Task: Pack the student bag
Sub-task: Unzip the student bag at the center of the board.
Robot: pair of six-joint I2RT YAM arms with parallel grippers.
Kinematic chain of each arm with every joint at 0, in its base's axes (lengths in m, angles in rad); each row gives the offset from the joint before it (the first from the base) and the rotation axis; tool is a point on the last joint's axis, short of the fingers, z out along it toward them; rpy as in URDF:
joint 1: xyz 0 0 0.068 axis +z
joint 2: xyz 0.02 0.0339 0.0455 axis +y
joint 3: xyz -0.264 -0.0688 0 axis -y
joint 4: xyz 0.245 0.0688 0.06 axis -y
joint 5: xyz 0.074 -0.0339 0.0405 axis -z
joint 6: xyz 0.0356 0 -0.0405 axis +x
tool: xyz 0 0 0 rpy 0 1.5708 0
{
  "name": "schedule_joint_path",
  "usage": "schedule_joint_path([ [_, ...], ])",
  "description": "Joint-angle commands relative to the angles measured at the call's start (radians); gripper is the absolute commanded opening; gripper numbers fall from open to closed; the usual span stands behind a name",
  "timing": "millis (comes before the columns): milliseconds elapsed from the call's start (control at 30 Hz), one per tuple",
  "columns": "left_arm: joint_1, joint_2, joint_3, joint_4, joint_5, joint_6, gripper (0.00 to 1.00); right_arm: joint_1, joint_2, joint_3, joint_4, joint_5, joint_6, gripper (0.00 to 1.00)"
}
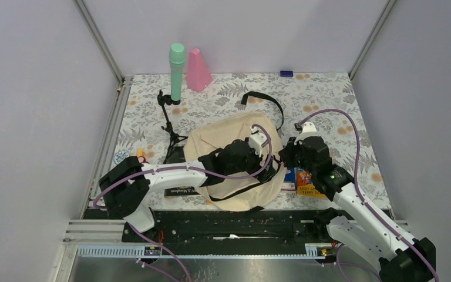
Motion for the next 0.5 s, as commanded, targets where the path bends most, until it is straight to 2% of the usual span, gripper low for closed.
schedule_joint_path([
  [0,0.003,0.01,-0.014,0.057,0.003,0.005,0.79,0.007,-0.019,0.008,0.011,0.009,0.01,0.0],
  [467,-0.001,0.027,-0.009,0.052,0.049,0.017,0.82,0.008,-0.012,0.008,0.01,0.011,0.013,0.0],
])
